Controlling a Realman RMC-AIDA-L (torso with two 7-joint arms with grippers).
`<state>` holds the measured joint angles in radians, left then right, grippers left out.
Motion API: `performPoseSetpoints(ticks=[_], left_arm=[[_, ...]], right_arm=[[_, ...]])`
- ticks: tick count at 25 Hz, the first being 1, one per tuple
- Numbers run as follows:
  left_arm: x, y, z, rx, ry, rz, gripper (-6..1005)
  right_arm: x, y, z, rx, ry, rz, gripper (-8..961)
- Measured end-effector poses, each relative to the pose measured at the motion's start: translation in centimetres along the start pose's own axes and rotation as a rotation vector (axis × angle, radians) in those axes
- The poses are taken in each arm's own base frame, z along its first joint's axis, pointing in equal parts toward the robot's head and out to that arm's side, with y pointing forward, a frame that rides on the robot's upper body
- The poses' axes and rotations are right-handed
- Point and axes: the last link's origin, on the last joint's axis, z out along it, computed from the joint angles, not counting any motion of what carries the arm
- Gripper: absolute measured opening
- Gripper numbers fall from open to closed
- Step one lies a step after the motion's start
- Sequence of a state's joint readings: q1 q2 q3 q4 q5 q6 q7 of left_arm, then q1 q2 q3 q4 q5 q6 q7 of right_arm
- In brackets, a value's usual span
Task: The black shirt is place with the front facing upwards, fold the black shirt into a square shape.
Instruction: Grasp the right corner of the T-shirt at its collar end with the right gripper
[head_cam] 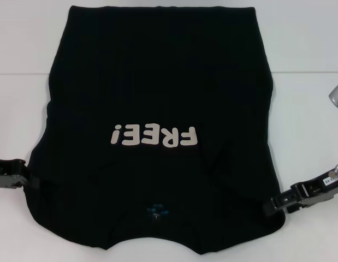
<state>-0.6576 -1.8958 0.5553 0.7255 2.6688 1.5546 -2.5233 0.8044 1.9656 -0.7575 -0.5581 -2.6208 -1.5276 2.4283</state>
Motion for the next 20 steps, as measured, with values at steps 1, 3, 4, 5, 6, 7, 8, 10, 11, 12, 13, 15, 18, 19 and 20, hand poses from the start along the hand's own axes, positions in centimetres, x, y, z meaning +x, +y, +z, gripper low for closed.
performPoseSetpoints(ticks=[1, 3, 4, 5, 6, 7, 8, 10, 11, 12, 13, 15, 18, 19, 20], left_arm=[[0.0, 0.0, 0.0, 0.000, 0.000, 0.000, 8], [0.0, 0.0, 0.0, 0.000, 0.000, 0.002, 8], [0.0, 0.0, 0.0, 0.000, 0.000, 0.002, 8], [0.0, 0.0, 0.0, 0.000, 0.000, 0.002, 8], [0.0, 0.0, 0.0, 0.000, 0.000, 0.002, 8], [0.0, 0.0, 0.0, -0.001, 0.000, 0.001, 8], [0.0, 0.0, 0.0, -0.001, 0.001, 0.001, 8], [0.1, 0.1, 0.0, -0.002, 0.001, 0.002, 8], [0.1, 0.1, 0.0, -0.002, 0.001, 0.002, 8], [0.1, 0.1, 0.0, -0.003, 0.001, 0.002, 8], [0.1, 0.1, 0.0, -0.003, 0.001, 0.003, 8], [0.1, 0.1, 0.0, -0.004, 0.002, 0.006, 8], [0.1, 0.1, 0.0, -0.005, 0.003, 0.008, 8], [0.1, 0.1, 0.0, -0.005, 0.003, 0.008, 8], [0.1, 0.1, 0.0, -0.006, 0.003, 0.008, 8]], right_arm=[[-0.1, 0.1, 0.0, -0.001, 0.000, -0.003, 851], [-0.2, 0.3, 0.1, -0.002, 0.001, -0.008, 850], [-0.3, 0.3, 0.2, -0.003, 0.001, -0.009, 850], [-0.3, 0.5, 0.3, -0.005, 0.002, -0.012, 850], [-0.4, 0.6, 0.3, -0.007, 0.002, -0.014, 850], [-0.4, 0.7, 0.4, -0.008, 0.003, -0.017, 850], [-0.5, 0.9, 0.5, -0.009, 0.005, -0.022, 850], [-0.6, 1.1, 0.8, -0.007, 0.012, -0.030, 850], [-0.6, 1.2, 0.9, -0.008, 0.015, -0.033, 850], [-0.6, 1.3, 1.0, -0.008, 0.019, -0.037, 850], [-0.6, 1.3, 1.0, -0.007, 0.020, -0.038, 850], [-0.6, 1.3, 1.0, -0.005, 0.022, -0.037, 850], [-0.6, 1.2, 0.9, 0.001, 0.025, -0.035, 850], [-0.6, 1.1, 0.9, 0.003, 0.024, -0.032, 850], [-0.6, 1.0, 0.8, 0.005, 0.022, -0.030, 850]])
